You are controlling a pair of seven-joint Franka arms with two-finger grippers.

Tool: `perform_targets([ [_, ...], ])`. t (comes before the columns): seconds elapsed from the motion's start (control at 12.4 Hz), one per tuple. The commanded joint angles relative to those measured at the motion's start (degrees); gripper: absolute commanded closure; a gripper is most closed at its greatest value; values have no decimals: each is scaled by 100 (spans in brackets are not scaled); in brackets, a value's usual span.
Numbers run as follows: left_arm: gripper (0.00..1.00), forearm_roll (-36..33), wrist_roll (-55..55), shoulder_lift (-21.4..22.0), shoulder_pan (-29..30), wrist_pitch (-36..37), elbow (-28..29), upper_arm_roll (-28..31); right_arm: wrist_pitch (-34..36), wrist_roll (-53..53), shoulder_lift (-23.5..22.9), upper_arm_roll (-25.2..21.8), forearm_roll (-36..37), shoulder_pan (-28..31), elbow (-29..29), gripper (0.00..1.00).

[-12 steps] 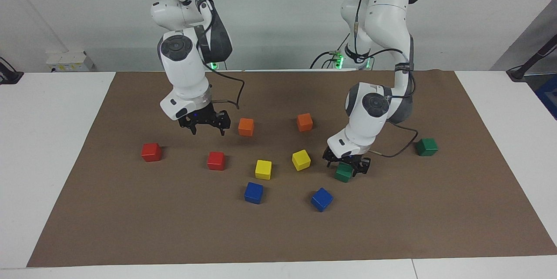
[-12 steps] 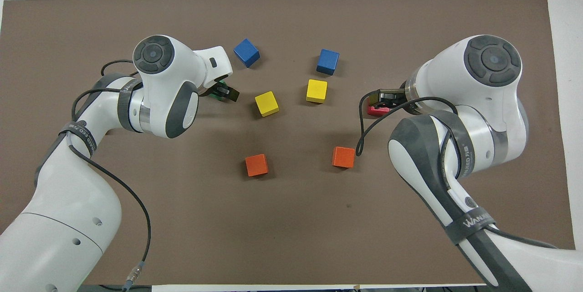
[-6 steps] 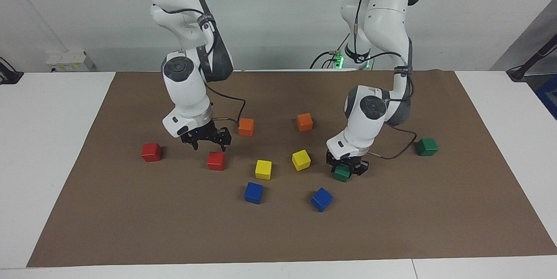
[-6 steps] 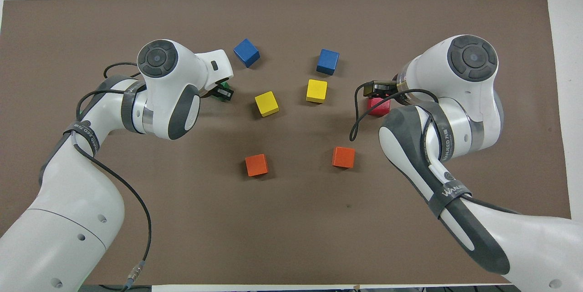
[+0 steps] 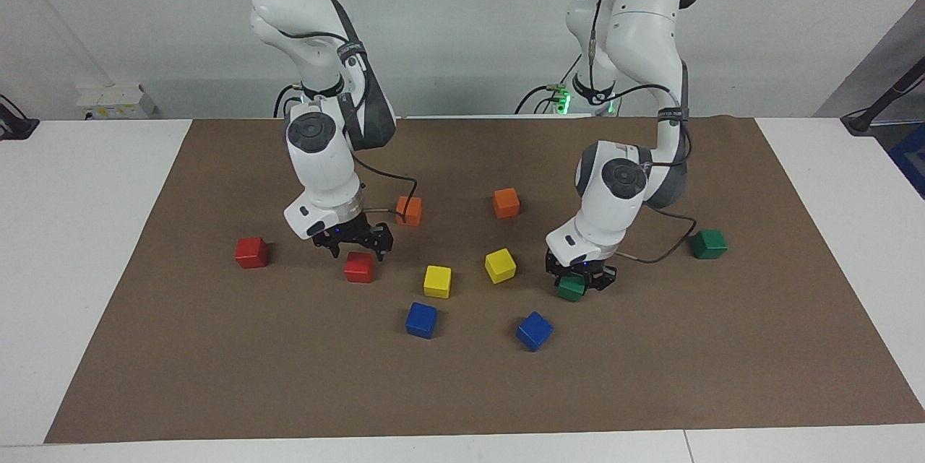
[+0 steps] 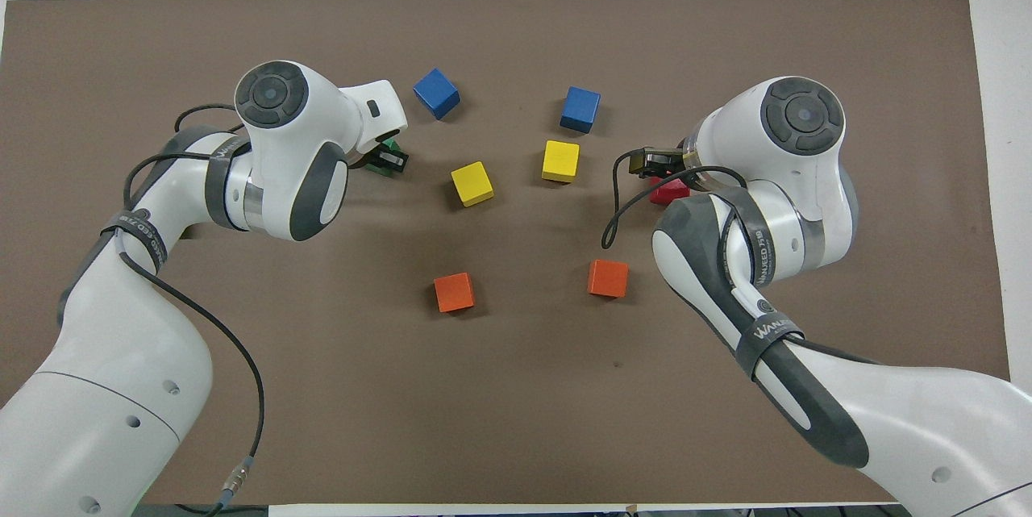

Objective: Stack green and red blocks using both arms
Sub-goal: 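Lift the green cube with the left gripper while the right gripper carries red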

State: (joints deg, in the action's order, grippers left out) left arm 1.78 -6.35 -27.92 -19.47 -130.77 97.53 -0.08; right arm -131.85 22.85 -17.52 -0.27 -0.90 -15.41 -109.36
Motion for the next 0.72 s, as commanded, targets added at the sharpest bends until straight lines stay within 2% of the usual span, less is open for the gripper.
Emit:
perform_targets([
  [0.0,100,15,90,855,477,1032,20,17,-341,35,30,19,-60,72,-358,0],
  [0.16,100,-3,-110,1330,873,1719,116,26,-359,35,30,19,-60,82,-454,0],
  [0.4,100,-29,-1110,1815,1768,1933,512,26,-368,27,-5,10,-60,90,-481,0],
  [0.56,100,-29,-1465,1816,2287,1881,539,26,-516,35,-76,10,-60,90,-490,10],
  [0.64,100,-29,-1465,1816,2464,1776,574,26,-639,44,-93,10,-60,90,-560,23],
])
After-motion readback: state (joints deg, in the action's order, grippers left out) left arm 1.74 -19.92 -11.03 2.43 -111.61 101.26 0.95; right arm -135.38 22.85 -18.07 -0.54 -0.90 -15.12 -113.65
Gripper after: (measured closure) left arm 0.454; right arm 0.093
